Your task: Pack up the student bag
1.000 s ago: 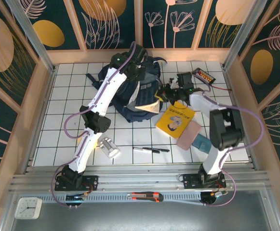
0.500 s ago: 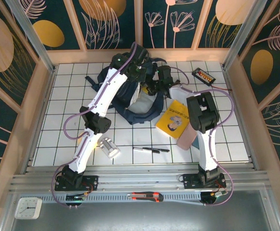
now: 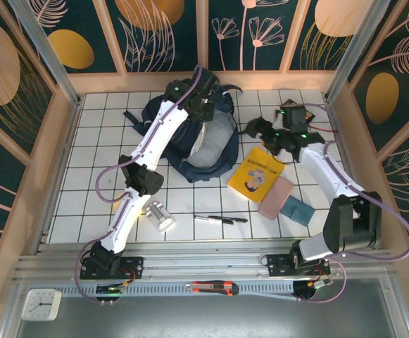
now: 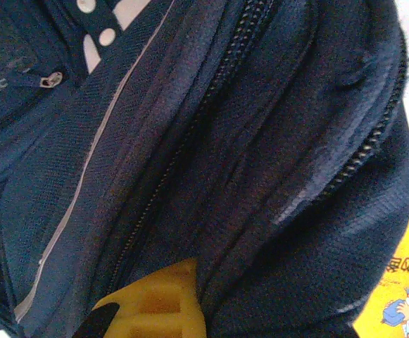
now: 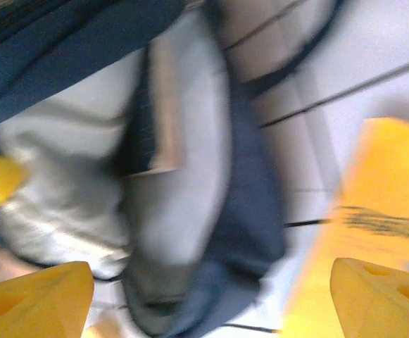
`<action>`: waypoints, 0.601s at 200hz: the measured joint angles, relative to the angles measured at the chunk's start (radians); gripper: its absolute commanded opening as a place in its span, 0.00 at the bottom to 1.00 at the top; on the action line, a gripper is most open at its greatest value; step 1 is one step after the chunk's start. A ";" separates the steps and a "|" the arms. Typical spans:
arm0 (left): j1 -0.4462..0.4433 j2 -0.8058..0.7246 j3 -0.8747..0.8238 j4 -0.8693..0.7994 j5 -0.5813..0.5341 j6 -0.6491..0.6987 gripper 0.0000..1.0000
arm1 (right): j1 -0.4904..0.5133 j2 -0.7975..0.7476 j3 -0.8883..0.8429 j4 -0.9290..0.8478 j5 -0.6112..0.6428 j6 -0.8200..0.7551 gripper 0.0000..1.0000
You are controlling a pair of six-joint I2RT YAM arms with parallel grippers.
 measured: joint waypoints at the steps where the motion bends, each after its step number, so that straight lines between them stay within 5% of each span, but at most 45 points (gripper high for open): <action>1: -0.001 0.002 0.000 0.001 0.002 0.000 0.00 | -0.006 -0.001 -0.003 -0.002 0.003 -0.003 0.87; 25: -0.008 0.028 0.000 0.018 0.021 0.003 0.00 | -0.164 0.019 -0.109 -0.079 0.064 -0.084 0.85; 66: -0.023 0.054 0.000 0.031 0.041 0.003 0.00 | -0.293 0.084 -0.195 -0.084 0.062 -0.164 0.74; 120: -0.040 0.089 0.000 0.039 0.071 0.007 0.00 | -0.298 0.250 -0.179 0.008 -0.018 -0.208 0.67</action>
